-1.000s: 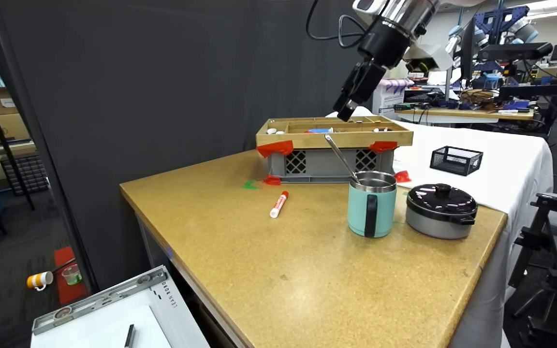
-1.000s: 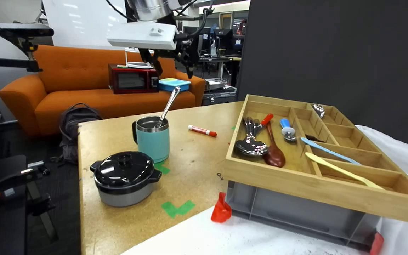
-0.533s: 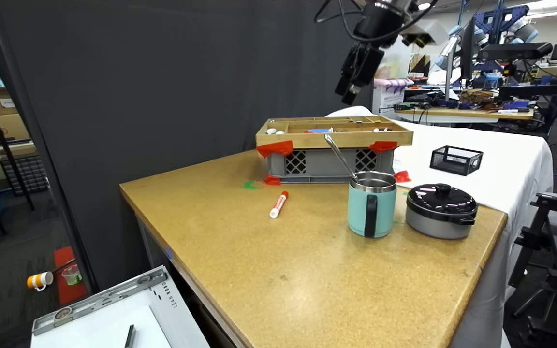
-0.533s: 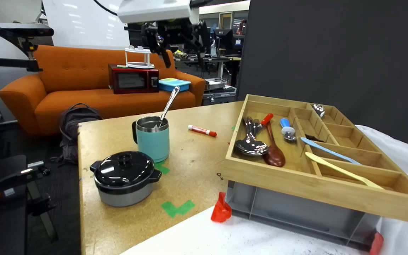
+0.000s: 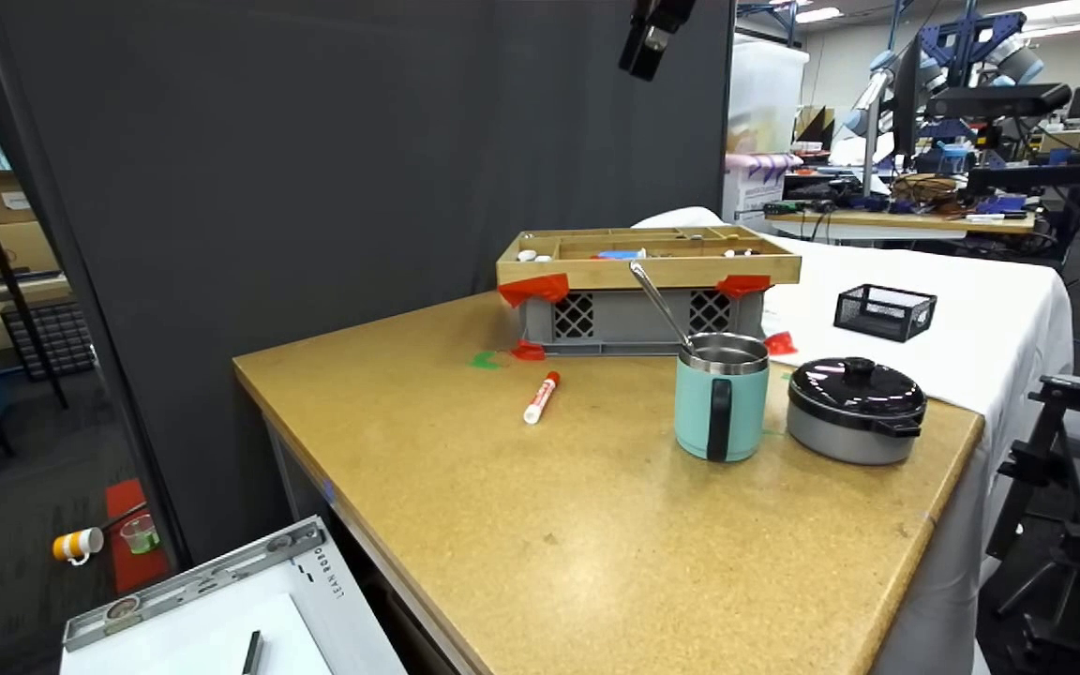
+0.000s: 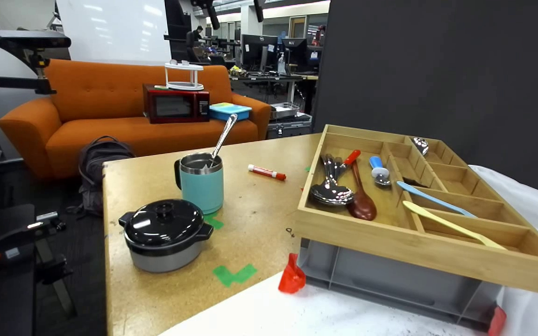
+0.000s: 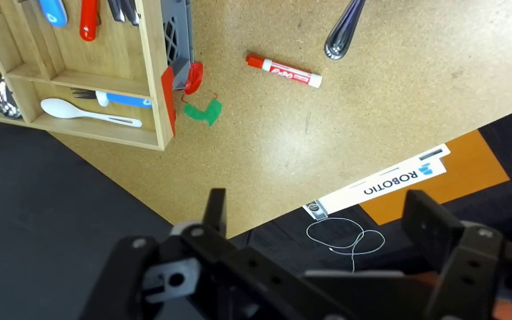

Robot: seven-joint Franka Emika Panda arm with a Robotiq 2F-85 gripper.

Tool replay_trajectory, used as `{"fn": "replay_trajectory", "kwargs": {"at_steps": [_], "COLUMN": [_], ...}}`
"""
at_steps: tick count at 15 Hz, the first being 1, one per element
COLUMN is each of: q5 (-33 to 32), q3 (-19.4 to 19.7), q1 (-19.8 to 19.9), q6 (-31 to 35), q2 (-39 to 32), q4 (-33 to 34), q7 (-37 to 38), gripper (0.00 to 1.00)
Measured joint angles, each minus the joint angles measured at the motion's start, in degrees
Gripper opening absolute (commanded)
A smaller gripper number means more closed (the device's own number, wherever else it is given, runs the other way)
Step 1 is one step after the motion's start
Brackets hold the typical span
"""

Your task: Put the butter knife in the mug

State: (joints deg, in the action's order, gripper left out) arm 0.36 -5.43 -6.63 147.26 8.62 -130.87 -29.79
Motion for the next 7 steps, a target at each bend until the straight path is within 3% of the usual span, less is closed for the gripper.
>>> {"fn": "replay_trajectory", "kwargs": {"at_steps": [3,7], "q5": [-0.82,-6.56], "q3": [0.05,0.14], "q1": [-0.17,-0.03], "q6": [-1.68,-6.72], "q2": [-0.10,-0.46], "q4": [0.58,1.53], "q7": [0.94,6.16], "gripper": [1.00,1.00]}}
